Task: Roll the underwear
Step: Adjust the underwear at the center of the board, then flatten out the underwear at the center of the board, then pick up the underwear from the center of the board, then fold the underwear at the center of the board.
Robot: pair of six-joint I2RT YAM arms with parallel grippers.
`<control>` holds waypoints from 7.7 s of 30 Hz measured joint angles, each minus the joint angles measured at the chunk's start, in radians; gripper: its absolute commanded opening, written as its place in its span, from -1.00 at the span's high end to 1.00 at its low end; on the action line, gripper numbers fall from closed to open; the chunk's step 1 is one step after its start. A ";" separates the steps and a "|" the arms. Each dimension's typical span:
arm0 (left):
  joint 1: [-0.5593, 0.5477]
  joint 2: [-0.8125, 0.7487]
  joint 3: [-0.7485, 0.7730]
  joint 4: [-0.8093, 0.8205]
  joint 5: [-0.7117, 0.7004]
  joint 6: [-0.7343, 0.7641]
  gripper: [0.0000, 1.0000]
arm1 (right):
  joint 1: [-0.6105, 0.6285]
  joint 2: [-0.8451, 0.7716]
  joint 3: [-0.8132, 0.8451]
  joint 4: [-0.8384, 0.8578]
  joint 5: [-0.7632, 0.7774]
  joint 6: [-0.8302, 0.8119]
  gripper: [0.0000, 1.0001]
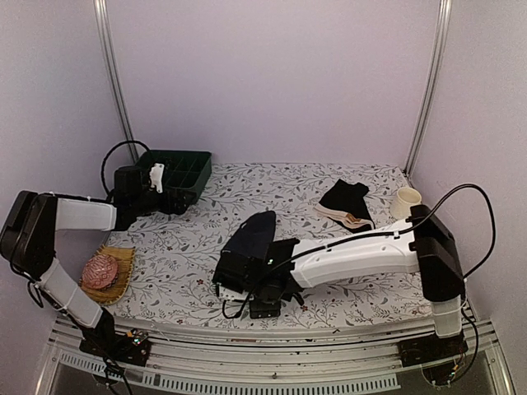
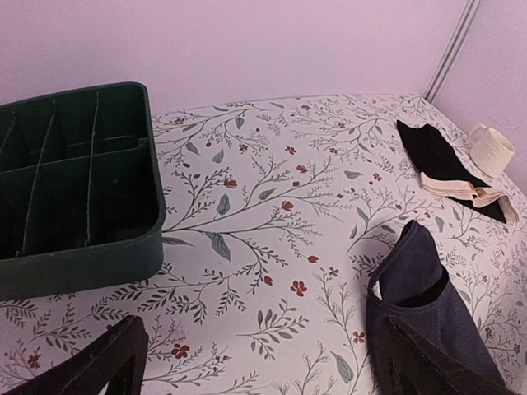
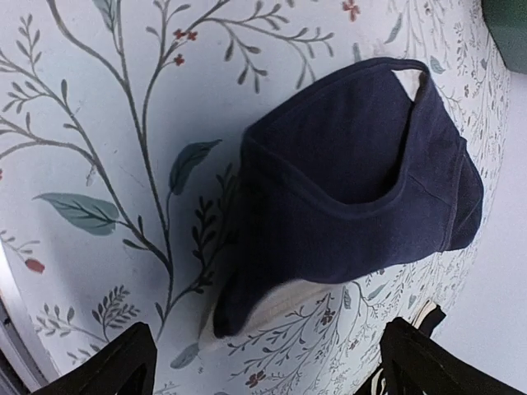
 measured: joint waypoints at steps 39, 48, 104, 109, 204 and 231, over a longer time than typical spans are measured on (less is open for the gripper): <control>-0.166 0.695 0.787 -0.805 0.381 0.298 -0.49 | -0.460 -0.462 -0.482 0.519 -0.237 0.425 -0.98; -0.192 0.711 0.790 -0.818 0.421 0.312 -0.21 | -0.460 -0.467 -0.490 0.523 -0.204 0.426 -0.98; -0.029 0.380 0.438 -0.745 -0.085 0.288 -0.66 | -0.658 0.275 0.280 0.388 -0.645 0.460 -0.86; -0.028 0.373 0.438 -0.728 -0.099 0.288 -0.67 | -0.673 0.309 0.334 0.388 -0.686 0.480 -0.74; -0.044 0.244 0.369 -0.511 -0.021 0.486 -0.97 | -0.381 -0.200 -0.416 0.770 -0.571 -0.122 0.96; -0.090 0.370 0.578 -0.600 -0.019 0.420 0.08 | -0.309 -0.202 -0.412 0.640 -0.514 -0.073 0.06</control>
